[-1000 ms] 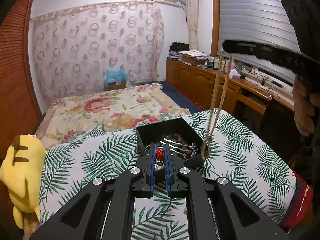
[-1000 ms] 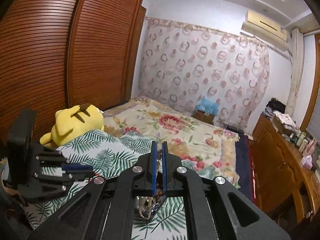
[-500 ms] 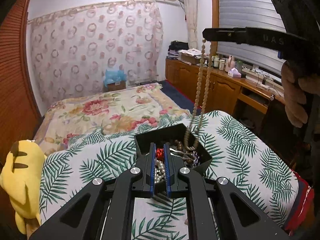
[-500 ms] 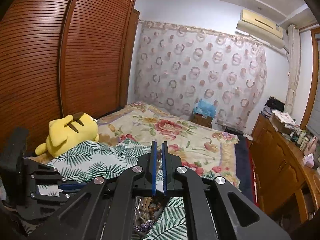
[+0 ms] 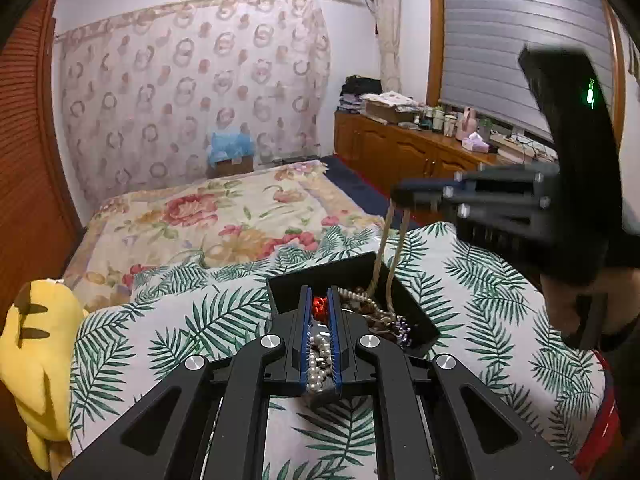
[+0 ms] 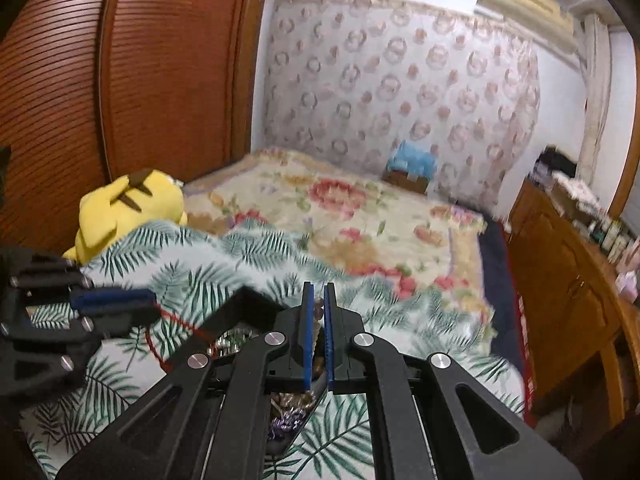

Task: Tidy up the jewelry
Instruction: 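Open the right tool over the box to drop the pearls while the left drops its jewelry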

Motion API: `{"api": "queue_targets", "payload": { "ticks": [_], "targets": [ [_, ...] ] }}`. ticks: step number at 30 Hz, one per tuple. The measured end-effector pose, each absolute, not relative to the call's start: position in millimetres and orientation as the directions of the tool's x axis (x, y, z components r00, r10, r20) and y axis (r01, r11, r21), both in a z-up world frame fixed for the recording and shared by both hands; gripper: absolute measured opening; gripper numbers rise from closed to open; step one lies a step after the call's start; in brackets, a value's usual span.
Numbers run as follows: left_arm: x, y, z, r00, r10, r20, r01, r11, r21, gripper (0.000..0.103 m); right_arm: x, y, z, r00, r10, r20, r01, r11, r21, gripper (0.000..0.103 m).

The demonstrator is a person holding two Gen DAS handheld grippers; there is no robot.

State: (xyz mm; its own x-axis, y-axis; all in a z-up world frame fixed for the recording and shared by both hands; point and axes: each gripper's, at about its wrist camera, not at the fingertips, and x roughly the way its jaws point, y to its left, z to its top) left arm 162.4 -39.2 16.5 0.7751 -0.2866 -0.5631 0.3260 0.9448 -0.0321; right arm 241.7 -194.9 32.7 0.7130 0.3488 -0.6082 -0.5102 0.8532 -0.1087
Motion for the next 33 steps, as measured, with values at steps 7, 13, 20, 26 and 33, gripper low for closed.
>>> {"api": "queue_targets", "payload": {
  "ticks": [7,13,20,26,33],
  "targets": [
    [186,-45,8,0.762,-0.261,-0.593,0.317,0.948,-0.01,0.007,244,-199,-6,0.652,0.374,-0.659,-0.516,0.856,-0.025,0.006],
    [204,-51,4,0.757,-0.244,-0.607,0.306,0.952,-0.002,0.007,233,-204,-16,0.634,0.396,-0.664,-0.534,0.845,-0.005,0.006],
    [210,-56,1,0.755,-0.232,-0.613,0.299,0.954,0.007,0.007,218,-215,-15,0.624,0.434,-0.65,-0.553,0.833,0.026,0.007],
    [202,-51,0,0.767,-0.214,-0.605,0.27,0.963,0.003,0.045,200,-224,-12,0.626,0.465,-0.627,-0.559,0.827,0.055,0.02],
    [187,-37,-2,0.786,-0.204,-0.584,0.243,0.97,-0.011,0.089,164,-230,-18,0.619,0.481,-0.62,-0.57,0.819,0.066,0.031]
  ]
}}
